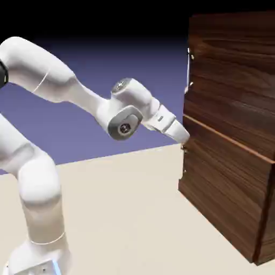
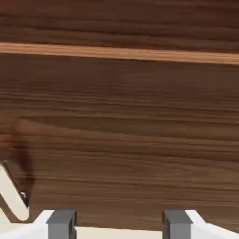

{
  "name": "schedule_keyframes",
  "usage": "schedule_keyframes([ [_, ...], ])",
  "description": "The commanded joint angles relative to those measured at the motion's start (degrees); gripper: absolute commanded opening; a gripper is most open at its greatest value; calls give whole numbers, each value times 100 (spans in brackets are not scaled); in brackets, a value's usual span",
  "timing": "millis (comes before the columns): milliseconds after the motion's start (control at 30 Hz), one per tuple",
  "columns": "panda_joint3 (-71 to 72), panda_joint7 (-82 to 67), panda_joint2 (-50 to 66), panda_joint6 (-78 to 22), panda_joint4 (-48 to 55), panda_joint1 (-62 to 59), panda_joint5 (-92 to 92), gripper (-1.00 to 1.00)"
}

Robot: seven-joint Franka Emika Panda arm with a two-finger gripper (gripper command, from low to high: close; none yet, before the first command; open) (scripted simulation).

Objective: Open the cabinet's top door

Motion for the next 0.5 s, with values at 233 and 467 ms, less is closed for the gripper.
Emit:
schedule_keyframes([
  [233, 946, -610, -1079, -549, 447, -1255, 1994, 0],
  [467, 1774, -1144, -2024, -1028, 838, -2354, 3739, 0],
])
